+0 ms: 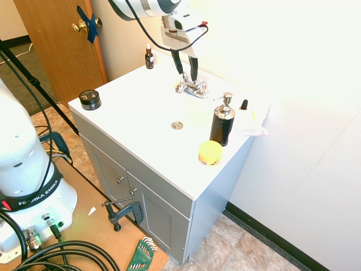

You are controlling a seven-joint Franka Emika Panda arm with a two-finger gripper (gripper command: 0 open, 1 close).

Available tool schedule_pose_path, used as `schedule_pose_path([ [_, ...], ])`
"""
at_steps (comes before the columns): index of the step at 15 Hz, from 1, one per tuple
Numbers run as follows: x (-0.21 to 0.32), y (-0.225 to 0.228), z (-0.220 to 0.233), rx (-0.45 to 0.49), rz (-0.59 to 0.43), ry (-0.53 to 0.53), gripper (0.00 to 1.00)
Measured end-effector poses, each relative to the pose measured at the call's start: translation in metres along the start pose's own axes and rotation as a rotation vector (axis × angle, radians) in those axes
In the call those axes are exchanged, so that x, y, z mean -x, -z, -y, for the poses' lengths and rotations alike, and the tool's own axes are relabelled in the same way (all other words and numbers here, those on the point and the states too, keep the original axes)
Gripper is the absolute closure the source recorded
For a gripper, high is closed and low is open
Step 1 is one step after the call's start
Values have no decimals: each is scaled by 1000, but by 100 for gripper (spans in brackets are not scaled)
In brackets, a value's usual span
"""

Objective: Turn off the cold water

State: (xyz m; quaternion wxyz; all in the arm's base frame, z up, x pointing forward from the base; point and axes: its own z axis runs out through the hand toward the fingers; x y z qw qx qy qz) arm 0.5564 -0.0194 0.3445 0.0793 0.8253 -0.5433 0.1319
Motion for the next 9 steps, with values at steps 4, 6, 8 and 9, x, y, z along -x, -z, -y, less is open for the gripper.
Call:
schedule_pose_path([
  [4, -11, -37, 10, 31, -6, -15, 0],
  [6, -16, -53, 7, 43, -16, -18, 0],
  [8, -25, -64, 2, 48, -27, -26, 0],
  [9, -28, -68, 0, 46, -30, -31, 0],
])
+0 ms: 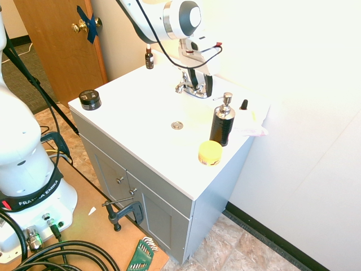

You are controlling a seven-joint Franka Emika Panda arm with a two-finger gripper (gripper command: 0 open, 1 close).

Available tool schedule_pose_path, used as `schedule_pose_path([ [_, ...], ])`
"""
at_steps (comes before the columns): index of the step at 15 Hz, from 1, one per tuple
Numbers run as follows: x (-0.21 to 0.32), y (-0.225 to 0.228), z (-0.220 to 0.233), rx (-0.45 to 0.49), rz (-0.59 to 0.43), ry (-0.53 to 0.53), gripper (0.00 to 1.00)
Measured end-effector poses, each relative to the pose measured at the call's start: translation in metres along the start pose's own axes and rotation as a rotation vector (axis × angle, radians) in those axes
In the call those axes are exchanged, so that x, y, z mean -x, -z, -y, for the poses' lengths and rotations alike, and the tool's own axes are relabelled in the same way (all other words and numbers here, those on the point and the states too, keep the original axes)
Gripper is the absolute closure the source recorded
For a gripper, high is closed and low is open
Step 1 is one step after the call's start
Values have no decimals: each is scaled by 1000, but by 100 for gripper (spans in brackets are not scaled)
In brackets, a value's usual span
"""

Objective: Turn off the cold water

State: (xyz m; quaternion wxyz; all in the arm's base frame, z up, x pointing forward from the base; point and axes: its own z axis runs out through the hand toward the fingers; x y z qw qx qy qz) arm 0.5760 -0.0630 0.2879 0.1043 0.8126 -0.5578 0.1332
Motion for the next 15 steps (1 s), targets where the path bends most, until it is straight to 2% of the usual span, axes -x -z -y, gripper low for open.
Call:
schedule_pose_path([
  [6, -33, -14, 0, -17, -86, -41, 0],
  [10, -39, -14, 7, -14, -93, -49, 0],
  [12, -31, -13, -3, -15, -75, -39, 0],
  [15, 3, 9, -41, -28, 15, 28, 0],
])
